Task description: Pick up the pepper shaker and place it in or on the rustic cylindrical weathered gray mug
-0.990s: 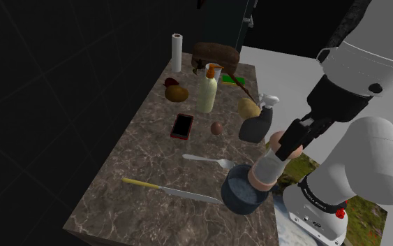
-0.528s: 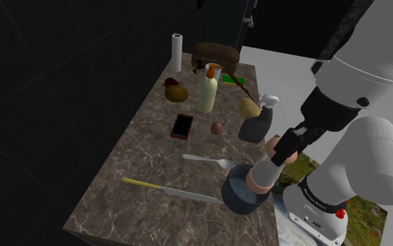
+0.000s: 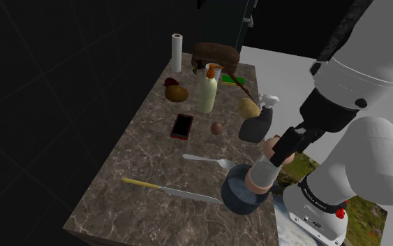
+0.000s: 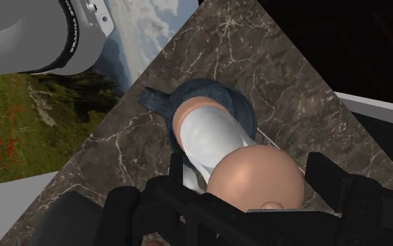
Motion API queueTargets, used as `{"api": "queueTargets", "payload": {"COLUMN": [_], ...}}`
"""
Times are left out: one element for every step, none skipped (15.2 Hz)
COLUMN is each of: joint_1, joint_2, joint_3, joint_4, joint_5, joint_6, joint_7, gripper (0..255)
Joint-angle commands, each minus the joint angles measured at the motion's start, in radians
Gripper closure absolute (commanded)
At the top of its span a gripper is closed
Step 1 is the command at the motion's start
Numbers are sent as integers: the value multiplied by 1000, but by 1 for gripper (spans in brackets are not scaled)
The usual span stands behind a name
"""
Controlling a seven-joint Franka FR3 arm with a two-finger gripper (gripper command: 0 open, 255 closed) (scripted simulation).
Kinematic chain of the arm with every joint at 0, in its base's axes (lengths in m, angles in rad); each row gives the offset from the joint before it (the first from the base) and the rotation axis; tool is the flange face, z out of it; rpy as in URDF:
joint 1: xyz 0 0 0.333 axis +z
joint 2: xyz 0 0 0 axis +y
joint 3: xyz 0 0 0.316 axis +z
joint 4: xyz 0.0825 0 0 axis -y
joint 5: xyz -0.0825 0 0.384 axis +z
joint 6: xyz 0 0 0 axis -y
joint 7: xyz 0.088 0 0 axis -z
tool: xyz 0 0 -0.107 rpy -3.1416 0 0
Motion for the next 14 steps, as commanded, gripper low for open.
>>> {"api": "queueTargets", "payload": {"joint_1": [0, 0, -8, -15, -22, -26, -26, -26, -26, -26, -26, -26, -26, -26], "joint_2": [0, -1, 8, 18, 29, 39, 39, 39, 39, 39, 39, 39, 39, 39], "joint_3": [0, -1, -18, -34, -48, -60, -60, -60, -60, -60, -60, -60, -60, -59], "joint_4": [0, -1, 34, 69, 105, 133, 133, 133, 133, 133, 133, 133, 133, 133], "joint_5": [0, -1, -17, -32, -46, -57, -57, -57, -57, -57, -57, -57, -57, -57], "joint_6": [0, -1, -27, -52, -77, -96, -96, -96, -96, -96, -96, -96, -96, -96], "joint_7": [0, -1, 0, 1, 1, 2, 2, 2, 3, 3, 3, 3, 3, 3], "gripper": [0, 0, 0, 0, 0, 0, 0, 0, 0, 0, 0, 0, 0, 0]}}
